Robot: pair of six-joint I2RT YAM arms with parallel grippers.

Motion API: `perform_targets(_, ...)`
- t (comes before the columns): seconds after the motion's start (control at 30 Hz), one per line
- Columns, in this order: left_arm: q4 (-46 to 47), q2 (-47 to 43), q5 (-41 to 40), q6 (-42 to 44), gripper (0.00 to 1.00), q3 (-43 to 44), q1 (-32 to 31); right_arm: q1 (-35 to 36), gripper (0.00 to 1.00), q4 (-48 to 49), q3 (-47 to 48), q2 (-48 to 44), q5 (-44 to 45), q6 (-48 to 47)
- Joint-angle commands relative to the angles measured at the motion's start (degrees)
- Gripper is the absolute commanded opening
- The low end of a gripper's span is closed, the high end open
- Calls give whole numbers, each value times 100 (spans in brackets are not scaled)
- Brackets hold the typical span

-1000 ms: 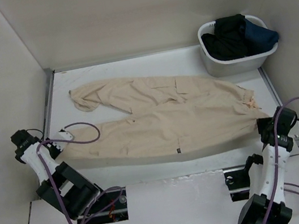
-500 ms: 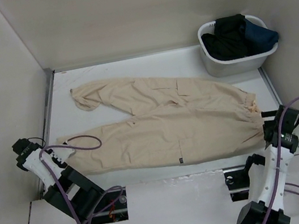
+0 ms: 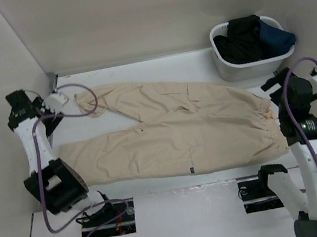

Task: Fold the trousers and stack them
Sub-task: Fold the trousers

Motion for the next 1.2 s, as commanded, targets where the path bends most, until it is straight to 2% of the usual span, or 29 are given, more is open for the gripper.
perform_targets(0.0, 519, 1089, 1389, -2775, 61, 1226, -763, 630, 100, 1264, -73, 580, 144, -892)
perform_targets(0.13, 704, 2803, 1637, -4701, 59, 2940, -1387, 754, 100, 1793, 216, 1599, -532, -1377)
perform_targets(0.3, 757, 4291, 1251, -5776, 59, 4559, -1749, 342, 100, 1891, 437, 2689, -1095, -1360)
perform_targets(0.37, 739, 4617, 1014, -5830, 59, 4894, -1845, 114, 100, 1882, 455, 3085, -1218, -1368)
perform_targets(0.53, 748, 4952, 705, -5664, 64, 4975, -1916, -405, 100, 1926, 638, 3981, -1509, -1264)
perform_targets(0.73, 388, 5338, 626, -5260, 64, 4808, -1776, -494, 100, 1698, 990, 4686, -1562, -974)
perform_targets(0.8, 318, 5444, 669, -5163, 59, 4720, -1767, -503, 100, 1627, 991, 4809, -1483, -772)
perform_targets(0.97, 71, 5357, 977, -4838, 35, 4299, -1828, -573, 100, 1259, 1000, 5055, -1395, -8)
perform_targets(1.07, 220, 5199, 978, -4758, 21, 4052, -1872, -573, 100, 1249, 894, 5055, -1272, 564)
perform_targets(1.17, 448, 5111, 934, -4802, 9, 4052, -1863, -547, 100, 1197, 973, 5292, -1123, 749)
